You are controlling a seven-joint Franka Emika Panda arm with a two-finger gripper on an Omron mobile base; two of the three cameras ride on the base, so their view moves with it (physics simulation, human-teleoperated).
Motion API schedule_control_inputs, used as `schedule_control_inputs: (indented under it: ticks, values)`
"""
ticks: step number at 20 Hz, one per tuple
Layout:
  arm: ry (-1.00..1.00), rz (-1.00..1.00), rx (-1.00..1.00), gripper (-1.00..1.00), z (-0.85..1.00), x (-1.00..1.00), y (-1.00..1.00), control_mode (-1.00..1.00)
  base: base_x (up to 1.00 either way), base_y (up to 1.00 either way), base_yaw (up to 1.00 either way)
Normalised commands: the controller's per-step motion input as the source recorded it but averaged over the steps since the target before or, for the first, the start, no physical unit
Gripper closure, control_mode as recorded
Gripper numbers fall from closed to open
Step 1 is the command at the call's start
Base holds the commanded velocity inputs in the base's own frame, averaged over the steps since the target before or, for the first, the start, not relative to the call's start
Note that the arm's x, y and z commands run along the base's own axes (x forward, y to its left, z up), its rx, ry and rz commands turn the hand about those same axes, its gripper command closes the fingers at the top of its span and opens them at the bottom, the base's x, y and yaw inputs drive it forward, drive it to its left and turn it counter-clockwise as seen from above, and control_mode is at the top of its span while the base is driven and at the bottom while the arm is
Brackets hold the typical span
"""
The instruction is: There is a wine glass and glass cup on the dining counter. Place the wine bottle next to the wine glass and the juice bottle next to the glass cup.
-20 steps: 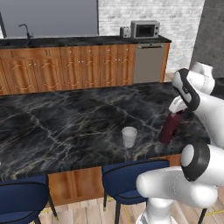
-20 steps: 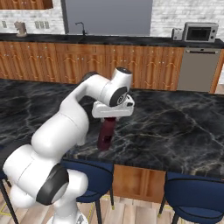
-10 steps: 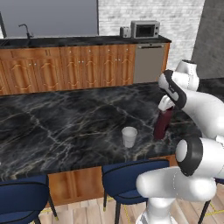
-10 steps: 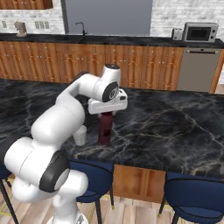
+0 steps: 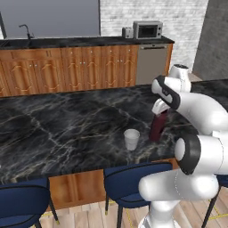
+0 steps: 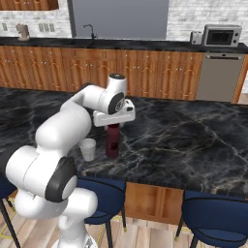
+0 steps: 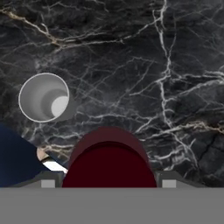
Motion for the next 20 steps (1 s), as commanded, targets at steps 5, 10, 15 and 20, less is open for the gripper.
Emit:
schedule_control_inputs:
  ticks: [5,10,15,20]
  values:
    - [0.00,0.00,0.00,1.00,-0.20,0.13,0.17,-1.00,0.00,0.00,0.00]
    - [0.00,-0.01,0.00,1.00,-0.22,0.14,0.16,-1.00,0.00,0.00,0.00]
    - [0.00,-0.03,0.00,1.00,-0.22,0.01,0.17,-1.00,0.00,0.00,0.00]
    - [0.00,-0.05,0.00,1.00,-0.21,0.01,0.12,-1.00,0.00,0.00,0.00]
